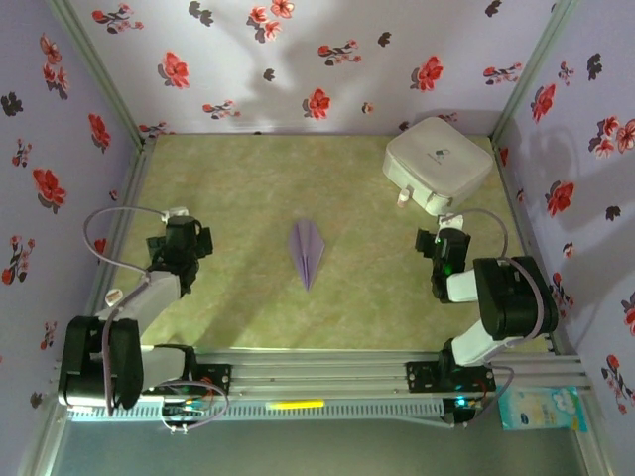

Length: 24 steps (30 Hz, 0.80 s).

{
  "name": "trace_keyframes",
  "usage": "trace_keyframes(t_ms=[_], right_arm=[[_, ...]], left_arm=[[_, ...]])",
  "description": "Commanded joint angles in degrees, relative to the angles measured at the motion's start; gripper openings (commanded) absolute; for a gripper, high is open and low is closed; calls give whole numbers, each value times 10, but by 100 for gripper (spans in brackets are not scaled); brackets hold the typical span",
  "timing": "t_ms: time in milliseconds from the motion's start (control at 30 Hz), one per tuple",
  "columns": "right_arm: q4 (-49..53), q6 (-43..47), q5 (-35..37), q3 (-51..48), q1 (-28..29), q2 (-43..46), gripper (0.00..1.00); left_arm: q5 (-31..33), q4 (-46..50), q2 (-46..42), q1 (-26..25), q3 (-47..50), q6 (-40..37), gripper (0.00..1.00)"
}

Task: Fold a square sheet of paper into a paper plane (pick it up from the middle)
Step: Reset both arms

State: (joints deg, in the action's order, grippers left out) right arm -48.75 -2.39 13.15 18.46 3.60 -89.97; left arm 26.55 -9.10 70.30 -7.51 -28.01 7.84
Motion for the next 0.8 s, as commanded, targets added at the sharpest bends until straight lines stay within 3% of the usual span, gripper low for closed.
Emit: trace_keyframes(t_ms=[0,67,267,333,400,767], right_arm=[[-13,-28,-32,42,-24,4,99],[-29,-31,-28,37,-31,4,99],[-7,-33,-25,39,-30,11,99],[-28,-26,-28,35,-28,5,99],[-16,-28,-28,39,-28,8,99],[-16,-27,-31,39,-28,8,99]], left_arm=[[-19,-169,34,6,20,-71,100],[-25,-265,70,9,40,-73,100],[-102,-384,139,48,54,-64,100],[-125,-485,190,68,80,-48,100],[-132,-440,173,72,76,-36,100],[-125,-446,182,72,69,-39,100]])
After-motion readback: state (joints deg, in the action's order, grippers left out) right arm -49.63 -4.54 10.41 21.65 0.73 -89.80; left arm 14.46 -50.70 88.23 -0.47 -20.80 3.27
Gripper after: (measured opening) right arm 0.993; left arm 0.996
